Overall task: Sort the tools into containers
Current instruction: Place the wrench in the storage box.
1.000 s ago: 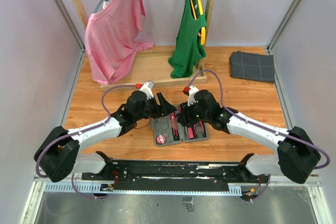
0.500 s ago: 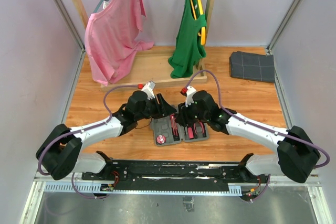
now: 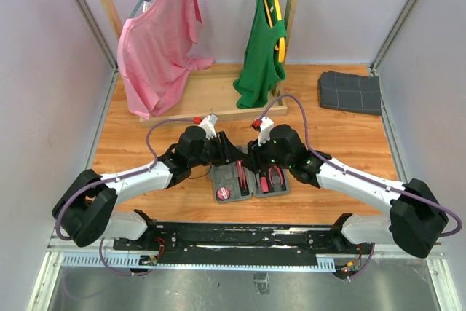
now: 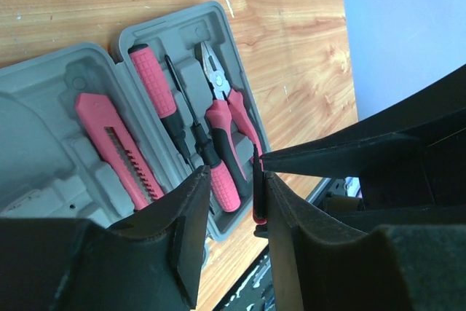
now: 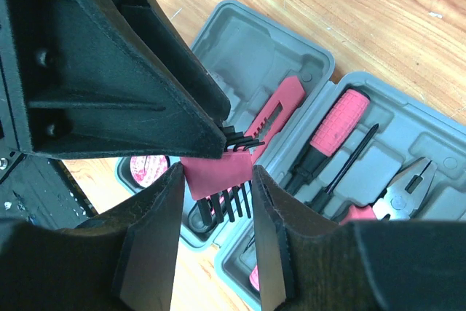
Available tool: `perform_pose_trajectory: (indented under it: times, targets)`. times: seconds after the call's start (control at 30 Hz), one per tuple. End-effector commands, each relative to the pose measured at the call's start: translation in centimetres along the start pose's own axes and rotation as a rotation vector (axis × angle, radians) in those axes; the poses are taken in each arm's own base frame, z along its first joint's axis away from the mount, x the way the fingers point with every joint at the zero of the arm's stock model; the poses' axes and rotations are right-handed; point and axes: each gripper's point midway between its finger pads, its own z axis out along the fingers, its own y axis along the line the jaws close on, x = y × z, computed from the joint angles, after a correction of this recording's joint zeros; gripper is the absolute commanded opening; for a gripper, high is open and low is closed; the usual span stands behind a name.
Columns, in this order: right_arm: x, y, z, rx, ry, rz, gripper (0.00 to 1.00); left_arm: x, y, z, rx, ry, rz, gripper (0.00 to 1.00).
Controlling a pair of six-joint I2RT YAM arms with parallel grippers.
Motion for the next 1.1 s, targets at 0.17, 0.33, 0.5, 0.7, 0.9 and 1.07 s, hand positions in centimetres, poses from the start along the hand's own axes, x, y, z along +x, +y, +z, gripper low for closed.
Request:
perform_pose_trajectory:
  times: [0.17, 0.33, 0.5, 0.7, 0.9, 1.07]
  targets:
    - [-2.5, 1.3, 0.3, -0.036, -0.064, -0.039, 0.29, -0.8, -1.5, 0.0, 0.055, -0.014, 0.027, 0.28]
    - [-2.6, 1.2, 0.6, -0.029, -0.065, -0.04, 0.3, -1.0, -1.8, -0.2, 0.063, -0.025, 0.03, 0.14]
    - [-2.7, 1.1, 0.7, -0.023, -0.063, -0.043, 0.3, -1.2, -1.9, -0.3, 0.064, -0.033, 0.032, 0.02]
    - [-2.1, 0.7, -0.2, -0.003, -0.043, -0.064, 0.54, -1.5, -2.1, -0.6, 0.078, -0.047, 0.082, 0.01]
    - [-2.6, 0.7, -2.9, 0.011, -0.09, -0.093, 0.65, -2.7, -3.8, -2.5, 0.147, -0.128, 0.204, 0.01]
    - [-3.8, 2.5, -5.3, -0.076, -0.165, -0.145, 0.66, -3.6, -7.1, -6.0, 0.304, -0.23, 0.365, 0.01]
